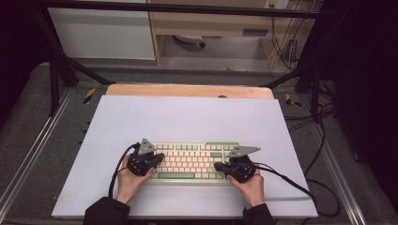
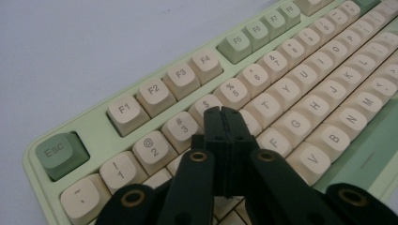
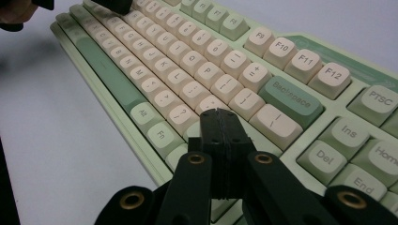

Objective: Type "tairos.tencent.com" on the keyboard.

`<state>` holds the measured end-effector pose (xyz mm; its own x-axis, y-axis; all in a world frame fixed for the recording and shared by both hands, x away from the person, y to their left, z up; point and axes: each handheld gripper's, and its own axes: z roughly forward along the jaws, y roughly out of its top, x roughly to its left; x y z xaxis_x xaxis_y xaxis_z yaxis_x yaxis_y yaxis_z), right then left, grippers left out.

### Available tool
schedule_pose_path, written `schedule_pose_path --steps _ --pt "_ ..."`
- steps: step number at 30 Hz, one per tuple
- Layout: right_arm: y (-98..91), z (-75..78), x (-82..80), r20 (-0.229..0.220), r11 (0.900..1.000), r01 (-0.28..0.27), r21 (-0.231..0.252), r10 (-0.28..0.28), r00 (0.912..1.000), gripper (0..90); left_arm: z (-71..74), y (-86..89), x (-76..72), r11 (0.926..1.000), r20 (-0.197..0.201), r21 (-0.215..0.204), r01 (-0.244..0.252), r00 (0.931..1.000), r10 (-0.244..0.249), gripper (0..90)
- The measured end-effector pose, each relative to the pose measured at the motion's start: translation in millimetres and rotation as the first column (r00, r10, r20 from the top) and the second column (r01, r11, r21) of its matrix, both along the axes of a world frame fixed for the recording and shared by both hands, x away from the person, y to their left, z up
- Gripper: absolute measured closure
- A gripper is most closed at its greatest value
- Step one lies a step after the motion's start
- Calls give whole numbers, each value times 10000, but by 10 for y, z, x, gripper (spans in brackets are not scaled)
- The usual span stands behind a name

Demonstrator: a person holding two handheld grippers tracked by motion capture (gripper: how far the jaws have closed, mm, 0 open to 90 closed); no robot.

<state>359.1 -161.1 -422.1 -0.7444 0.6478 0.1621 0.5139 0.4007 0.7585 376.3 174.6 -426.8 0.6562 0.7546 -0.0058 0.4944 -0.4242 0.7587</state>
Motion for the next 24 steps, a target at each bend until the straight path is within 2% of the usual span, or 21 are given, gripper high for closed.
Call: schedule_pose_path --steps 9,16,24 --pt "-3 14 -11 38 10000 -22 39 22 10000 900 62 48 -82 9999 91 -55 101 9999 -100 898" --pt "2 25 -21 56 9999 -20 165 19 10000 900 86 179 -151 9998 150 -218 -15 9999 18 898" --pt "21 33 -28 31 9997 -51 248 51 10000 900 61 314 -243 9998 168 -198 -44 9998 48 898"
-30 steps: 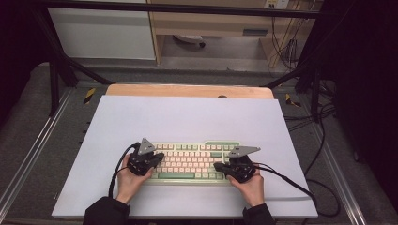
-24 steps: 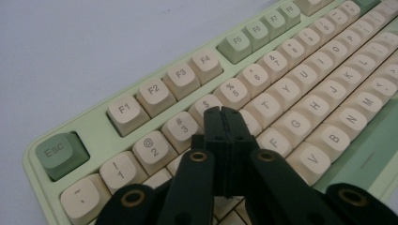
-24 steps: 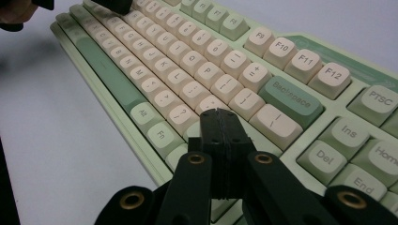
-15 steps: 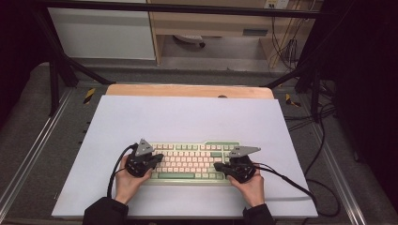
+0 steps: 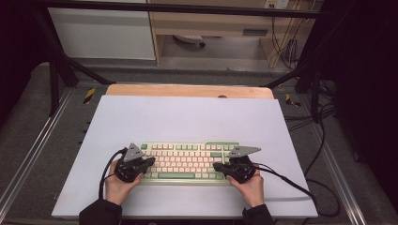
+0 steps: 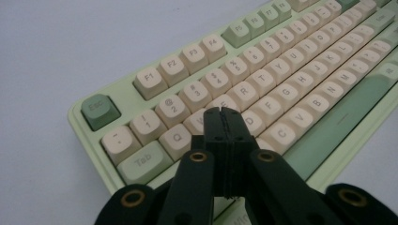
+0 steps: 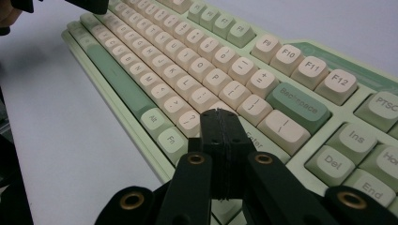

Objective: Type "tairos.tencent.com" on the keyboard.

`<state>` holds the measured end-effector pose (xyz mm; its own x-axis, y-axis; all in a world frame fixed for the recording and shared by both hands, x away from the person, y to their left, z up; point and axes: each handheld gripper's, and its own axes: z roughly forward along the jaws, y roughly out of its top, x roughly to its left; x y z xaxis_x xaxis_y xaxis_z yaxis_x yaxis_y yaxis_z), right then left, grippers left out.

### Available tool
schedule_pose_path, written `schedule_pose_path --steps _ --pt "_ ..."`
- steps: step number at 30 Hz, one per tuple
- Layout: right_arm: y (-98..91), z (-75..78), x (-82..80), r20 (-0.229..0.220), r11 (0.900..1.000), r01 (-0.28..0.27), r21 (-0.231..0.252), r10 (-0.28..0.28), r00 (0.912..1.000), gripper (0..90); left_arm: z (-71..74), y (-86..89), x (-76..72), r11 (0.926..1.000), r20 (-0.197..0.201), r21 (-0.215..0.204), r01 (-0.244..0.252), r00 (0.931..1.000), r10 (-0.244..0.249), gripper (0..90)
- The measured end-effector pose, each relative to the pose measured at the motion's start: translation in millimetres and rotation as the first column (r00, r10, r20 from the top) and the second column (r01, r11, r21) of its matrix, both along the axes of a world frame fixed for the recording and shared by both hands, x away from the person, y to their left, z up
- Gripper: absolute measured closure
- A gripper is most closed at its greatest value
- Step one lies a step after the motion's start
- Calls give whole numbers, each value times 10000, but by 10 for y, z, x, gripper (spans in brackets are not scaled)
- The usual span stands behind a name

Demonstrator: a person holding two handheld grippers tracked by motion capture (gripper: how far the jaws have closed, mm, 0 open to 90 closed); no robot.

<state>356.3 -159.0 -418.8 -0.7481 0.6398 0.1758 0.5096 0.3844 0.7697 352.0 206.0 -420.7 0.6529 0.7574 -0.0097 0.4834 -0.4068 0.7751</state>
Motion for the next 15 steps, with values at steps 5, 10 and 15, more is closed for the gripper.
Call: schedule_pose_path --steps 5,10,15 --pt "57 1 -2 5 9999 -154 -30 154 9999 900 -10 112 -68 10000 43 -85 -47 10000 48 898" --pt "149 3 -7 -46 9996 -286 14 287 9996 900 -9 200 -102 9998 72 -133 -169 9998 170 897" --pt "279 6 -14 -142 9987 -505 -30 505 9986 900 -30 220 -93 9996 26 -144 -254 9997 254 897"
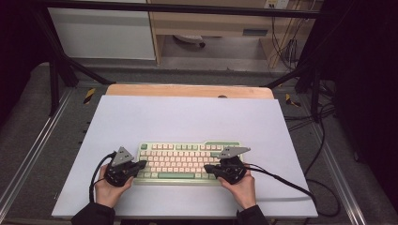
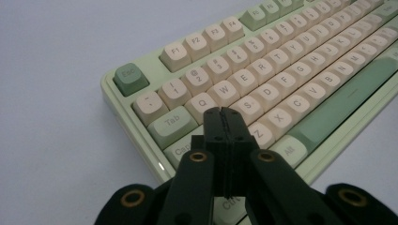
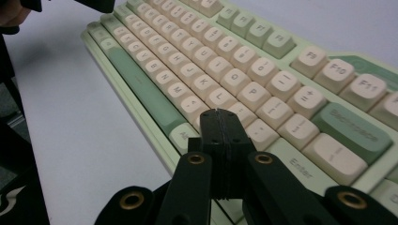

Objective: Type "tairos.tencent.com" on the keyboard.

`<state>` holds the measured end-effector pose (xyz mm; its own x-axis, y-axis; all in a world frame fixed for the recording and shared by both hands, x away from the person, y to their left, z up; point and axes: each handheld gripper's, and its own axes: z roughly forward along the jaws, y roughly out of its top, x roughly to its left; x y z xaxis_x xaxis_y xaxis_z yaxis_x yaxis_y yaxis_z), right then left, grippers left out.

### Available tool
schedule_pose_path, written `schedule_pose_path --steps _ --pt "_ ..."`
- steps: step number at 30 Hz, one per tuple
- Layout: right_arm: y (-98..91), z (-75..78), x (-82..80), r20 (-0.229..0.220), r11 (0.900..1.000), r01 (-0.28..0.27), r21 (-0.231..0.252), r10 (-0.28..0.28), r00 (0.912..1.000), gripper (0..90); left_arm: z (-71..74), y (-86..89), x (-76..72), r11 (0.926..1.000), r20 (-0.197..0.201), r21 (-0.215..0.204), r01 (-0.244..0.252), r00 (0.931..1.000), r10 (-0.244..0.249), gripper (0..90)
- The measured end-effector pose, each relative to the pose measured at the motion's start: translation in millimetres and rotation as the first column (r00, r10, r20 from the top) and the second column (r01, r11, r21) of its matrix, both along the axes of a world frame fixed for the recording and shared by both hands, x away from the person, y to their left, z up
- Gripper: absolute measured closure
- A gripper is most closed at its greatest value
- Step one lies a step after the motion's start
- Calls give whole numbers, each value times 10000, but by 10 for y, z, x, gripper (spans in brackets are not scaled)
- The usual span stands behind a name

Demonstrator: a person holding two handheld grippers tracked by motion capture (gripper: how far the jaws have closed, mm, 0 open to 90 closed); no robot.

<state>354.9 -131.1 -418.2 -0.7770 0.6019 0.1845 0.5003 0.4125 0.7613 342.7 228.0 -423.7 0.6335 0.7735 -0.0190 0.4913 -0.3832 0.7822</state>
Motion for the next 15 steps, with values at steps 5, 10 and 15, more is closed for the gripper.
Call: schedule_pose_path --steps 5,10,15 --pt "120 -2 1 -31 9999 -144 13 144 9999 900 1 9 6 10000 8 -41 5 10000 -5 897" --pt "238 14 7 -5 9995 -301 65 301 9995 900 4 16 6 10000 26 -96 -11 10000 11 897" --pt "385 12 30 -10 9991 -393 140 393 9992 900 1 14 7 10000 28 -87 18 10000 -18 897"
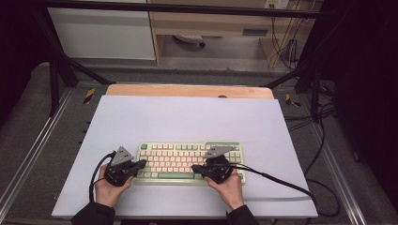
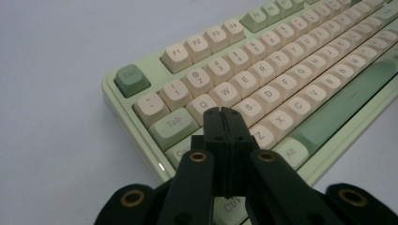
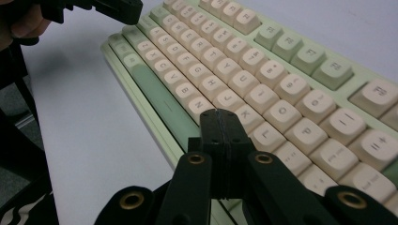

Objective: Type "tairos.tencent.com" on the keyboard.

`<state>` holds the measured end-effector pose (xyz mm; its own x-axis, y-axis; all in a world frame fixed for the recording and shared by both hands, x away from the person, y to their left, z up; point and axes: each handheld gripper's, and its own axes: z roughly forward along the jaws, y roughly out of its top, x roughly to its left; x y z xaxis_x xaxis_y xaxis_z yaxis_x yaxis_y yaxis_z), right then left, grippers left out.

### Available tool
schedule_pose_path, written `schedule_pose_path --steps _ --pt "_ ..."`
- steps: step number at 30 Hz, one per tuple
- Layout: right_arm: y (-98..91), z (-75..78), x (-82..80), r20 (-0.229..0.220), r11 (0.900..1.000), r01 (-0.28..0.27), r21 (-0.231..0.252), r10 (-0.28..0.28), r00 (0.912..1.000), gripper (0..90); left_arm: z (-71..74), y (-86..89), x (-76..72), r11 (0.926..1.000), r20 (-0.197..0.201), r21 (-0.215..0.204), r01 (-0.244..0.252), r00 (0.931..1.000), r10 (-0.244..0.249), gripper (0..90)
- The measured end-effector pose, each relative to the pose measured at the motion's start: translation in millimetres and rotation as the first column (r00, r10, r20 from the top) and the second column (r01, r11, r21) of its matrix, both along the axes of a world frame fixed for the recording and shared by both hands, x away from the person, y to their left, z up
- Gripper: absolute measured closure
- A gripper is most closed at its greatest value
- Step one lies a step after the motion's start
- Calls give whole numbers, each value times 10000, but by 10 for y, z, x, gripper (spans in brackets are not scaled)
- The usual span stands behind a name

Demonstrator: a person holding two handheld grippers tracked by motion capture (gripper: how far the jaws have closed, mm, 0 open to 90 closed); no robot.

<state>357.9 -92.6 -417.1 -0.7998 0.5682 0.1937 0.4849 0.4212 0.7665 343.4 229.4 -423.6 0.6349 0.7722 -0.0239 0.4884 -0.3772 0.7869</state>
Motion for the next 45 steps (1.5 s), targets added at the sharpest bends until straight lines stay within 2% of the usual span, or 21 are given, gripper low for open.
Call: schedule_pose_path --steps 2,9,20,32,45 --pt "63 -9 16 -3 9999 -44 141 44 10000 900 1 3 -1 10000 -8 -38 -3 10000 3 897" --pt "248 -49 66 -25 9999 -100 -35 99 9999 900 -1 0 3 10000 -4 -35 32 10000 -32 897" --pt "358 -125 112 -100 9998 -158 -134 157 9998 900 -6 -2 7 10000 -11 -43 37 10000 -37 897" --pt "376 -182 113 -1 9992 -273 -292 273 9996 900 -6 -12 8 10000 -10 -66 59 10000 -59 896" --pt "262 -55 73 221 9989 -283 -367 291 9993 900 6 -41 1 9999 22 -90 137 9999 -137 896"
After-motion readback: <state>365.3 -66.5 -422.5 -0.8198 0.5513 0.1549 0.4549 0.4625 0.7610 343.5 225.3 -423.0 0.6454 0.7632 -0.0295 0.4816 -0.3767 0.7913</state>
